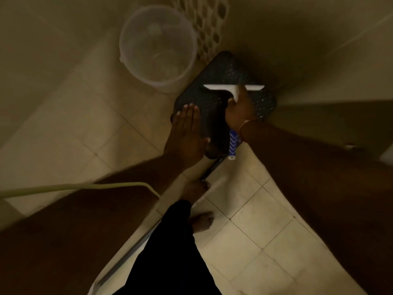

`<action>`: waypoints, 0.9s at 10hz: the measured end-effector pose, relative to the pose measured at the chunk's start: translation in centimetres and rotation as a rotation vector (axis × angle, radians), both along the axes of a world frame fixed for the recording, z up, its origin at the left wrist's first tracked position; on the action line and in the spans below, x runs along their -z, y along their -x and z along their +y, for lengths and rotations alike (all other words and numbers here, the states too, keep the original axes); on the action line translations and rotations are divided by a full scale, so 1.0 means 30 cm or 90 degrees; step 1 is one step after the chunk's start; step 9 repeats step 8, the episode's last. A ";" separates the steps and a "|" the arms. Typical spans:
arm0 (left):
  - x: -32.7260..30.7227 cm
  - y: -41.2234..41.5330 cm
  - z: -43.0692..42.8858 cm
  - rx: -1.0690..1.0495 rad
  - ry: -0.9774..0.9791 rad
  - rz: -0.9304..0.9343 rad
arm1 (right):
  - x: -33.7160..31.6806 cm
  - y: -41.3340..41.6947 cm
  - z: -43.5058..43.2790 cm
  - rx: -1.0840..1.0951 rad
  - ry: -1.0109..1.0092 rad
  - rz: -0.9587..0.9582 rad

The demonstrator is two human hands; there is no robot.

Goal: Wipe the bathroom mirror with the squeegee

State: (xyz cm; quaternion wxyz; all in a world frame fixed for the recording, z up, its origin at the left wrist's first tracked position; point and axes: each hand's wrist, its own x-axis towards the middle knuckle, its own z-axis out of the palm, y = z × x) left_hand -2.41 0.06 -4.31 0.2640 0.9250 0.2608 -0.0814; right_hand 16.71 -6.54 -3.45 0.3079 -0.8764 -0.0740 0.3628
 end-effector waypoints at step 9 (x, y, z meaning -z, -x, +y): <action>-0.247 -0.095 -0.035 0.069 -0.119 -0.031 | -0.234 0.074 -0.272 -0.250 0.076 -0.285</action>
